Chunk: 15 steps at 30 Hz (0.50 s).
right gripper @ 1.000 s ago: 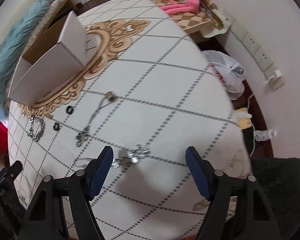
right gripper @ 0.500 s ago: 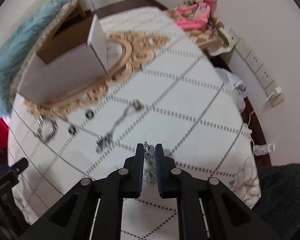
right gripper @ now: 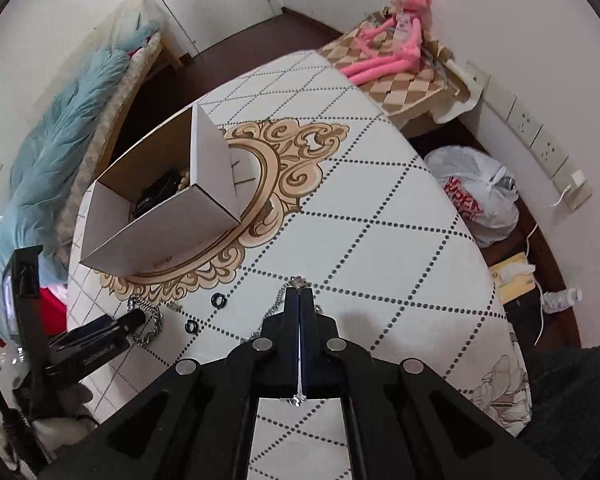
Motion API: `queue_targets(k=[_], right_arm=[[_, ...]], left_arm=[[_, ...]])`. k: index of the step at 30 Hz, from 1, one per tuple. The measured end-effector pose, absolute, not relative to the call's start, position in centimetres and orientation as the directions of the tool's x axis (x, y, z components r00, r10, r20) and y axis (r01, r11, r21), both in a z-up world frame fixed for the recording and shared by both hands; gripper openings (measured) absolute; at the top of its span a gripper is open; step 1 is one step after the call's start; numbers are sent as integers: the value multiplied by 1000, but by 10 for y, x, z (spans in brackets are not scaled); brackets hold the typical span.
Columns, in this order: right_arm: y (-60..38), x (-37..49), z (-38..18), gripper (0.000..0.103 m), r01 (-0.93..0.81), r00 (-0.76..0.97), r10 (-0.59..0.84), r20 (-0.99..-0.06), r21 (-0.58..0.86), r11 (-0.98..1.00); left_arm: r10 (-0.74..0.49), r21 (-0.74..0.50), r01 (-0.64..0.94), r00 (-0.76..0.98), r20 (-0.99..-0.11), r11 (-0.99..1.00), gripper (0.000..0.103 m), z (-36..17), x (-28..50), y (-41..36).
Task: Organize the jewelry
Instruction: 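Grasp the silver chain bracelet with the left tool while the right tool grasps a silver chain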
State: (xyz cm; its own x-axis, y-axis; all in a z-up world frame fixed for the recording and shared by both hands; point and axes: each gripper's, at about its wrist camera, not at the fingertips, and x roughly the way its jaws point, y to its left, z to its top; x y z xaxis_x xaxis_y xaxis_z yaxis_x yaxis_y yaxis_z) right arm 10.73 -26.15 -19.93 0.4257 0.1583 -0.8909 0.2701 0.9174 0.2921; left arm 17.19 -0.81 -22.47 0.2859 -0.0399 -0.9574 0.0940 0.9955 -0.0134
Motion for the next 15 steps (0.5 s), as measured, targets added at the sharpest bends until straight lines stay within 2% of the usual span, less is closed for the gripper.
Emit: queue_targets(k=[1,2,4,7,11,12,15], right_arm=[[-266,107,-201,0,277,414,179,-893,311,909],[-270,107,-203,0,285,400,205,-893,334,898],[-272,107,-210,1,286,365,220,-905,334,898],[-267,103,-220,6,272,345,214,-914,316,909],[-249,104,-228,40,220,334,164,-928,246,944],[-243,105,-229,45,205,336,148,-930,226,952],[-233,109,-239,46,186,328,91,-940,158,970]], left_arm=[[-40,-11,99,293,-955,995,29,-224,172,-8],[-43,-13,103,297,-954,995,15,-223,172,-8],[-58,-29,102,294,-954,994,6,-222,170,-8],[-85,-60,92,297,-951,994,4,-222,162,-2],[-108,-88,81,301,-947,993,3,-216,139,10],[-118,-99,76,299,-947,992,3,-215,132,14],[-140,-130,56,290,-947,990,3,-213,116,24]])
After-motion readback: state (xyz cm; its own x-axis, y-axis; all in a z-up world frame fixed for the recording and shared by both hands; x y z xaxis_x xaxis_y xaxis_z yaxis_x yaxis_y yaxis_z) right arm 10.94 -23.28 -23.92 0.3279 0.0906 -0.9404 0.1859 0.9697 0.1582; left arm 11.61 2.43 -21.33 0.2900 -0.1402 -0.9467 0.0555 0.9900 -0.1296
